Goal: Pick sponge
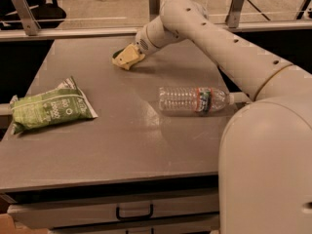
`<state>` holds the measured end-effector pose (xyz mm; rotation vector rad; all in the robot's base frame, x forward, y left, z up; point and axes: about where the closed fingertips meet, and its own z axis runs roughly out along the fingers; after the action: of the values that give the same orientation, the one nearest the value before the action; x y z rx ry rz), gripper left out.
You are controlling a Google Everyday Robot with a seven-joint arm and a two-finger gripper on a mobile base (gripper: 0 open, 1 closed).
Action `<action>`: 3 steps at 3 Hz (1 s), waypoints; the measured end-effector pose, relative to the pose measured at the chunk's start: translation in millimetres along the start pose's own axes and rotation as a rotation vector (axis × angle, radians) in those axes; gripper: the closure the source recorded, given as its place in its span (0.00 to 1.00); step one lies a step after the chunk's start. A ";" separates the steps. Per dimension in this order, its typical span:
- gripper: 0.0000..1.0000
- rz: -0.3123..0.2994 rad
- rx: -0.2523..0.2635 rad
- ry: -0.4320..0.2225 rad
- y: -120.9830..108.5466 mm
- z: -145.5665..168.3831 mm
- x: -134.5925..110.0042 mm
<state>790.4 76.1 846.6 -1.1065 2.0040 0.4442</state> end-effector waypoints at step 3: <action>1.00 0.019 0.011 0.011 -2.0 0.6 7.1</action>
Offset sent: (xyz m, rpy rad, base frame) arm -0.0172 0.0045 0.0675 0.0306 -0.1215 0.1330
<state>790.1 71.5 840.9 -1.0863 2.0255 0.4374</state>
